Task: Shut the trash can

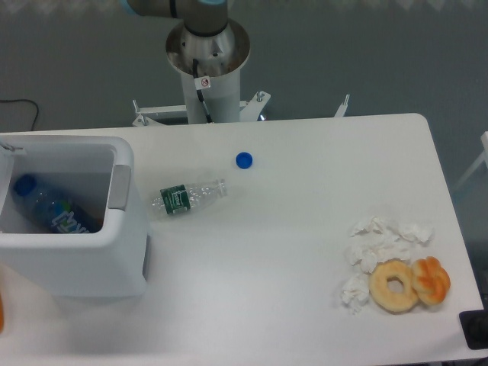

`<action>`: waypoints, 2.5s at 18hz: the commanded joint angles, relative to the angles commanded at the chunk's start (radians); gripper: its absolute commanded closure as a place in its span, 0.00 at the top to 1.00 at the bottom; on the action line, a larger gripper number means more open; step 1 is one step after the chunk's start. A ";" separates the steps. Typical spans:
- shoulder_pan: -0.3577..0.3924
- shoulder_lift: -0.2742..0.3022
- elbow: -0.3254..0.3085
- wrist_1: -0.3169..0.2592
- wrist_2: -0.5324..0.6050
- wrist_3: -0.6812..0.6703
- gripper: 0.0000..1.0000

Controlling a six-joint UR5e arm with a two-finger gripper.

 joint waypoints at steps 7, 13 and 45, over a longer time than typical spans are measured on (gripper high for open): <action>-0.008 -0.014 -0.012 0.000 0.003 0.005 1.00; -0.005 -0.015 -0.014 0.000 0.014 0.012 1.00; 0.233 0.021 -0.149 0.002 0.067 0.187 1.00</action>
